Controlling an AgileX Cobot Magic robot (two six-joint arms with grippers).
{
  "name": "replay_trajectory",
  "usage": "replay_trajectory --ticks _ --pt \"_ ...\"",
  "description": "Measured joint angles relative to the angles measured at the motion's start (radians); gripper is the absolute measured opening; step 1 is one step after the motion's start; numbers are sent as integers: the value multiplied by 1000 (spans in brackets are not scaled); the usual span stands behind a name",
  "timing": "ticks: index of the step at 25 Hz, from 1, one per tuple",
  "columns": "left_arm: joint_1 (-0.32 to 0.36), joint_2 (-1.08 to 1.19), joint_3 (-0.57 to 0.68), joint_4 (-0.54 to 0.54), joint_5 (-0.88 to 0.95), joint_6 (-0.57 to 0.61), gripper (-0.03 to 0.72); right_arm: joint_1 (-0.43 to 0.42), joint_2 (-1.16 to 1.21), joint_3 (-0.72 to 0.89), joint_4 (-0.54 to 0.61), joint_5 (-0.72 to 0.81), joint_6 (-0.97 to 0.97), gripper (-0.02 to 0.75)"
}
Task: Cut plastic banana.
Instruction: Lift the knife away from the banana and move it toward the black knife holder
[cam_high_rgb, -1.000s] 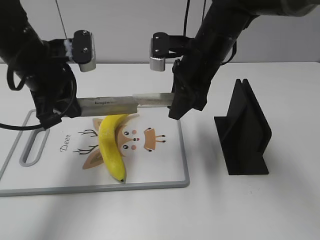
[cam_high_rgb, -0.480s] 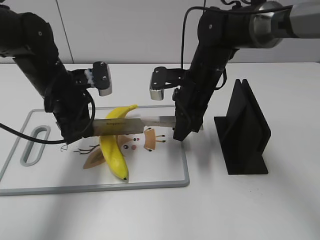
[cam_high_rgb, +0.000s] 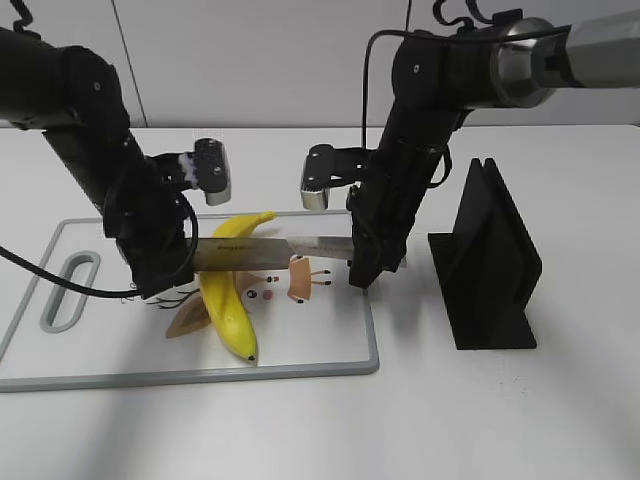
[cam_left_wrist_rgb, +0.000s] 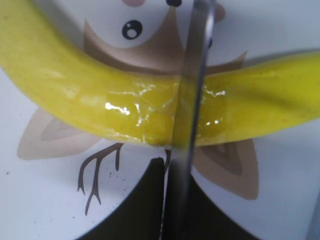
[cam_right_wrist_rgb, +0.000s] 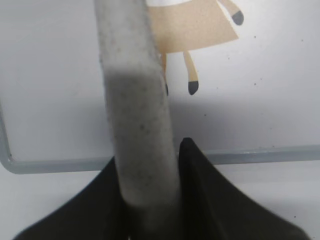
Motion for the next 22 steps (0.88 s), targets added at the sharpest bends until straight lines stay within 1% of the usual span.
replay_trajectory --ticks 10,16,22 --pt "-2 -31 13 15 -13 -8 -11 2 -39 4 -11 -22 4 228" --pt "-5 -122 14 47 -22 -15 -13 3 -111 4 -15 -34 7 228" --pt "-6 -215 14 50 3 -18 -14 4 -185 4 -19 -23 7 228"
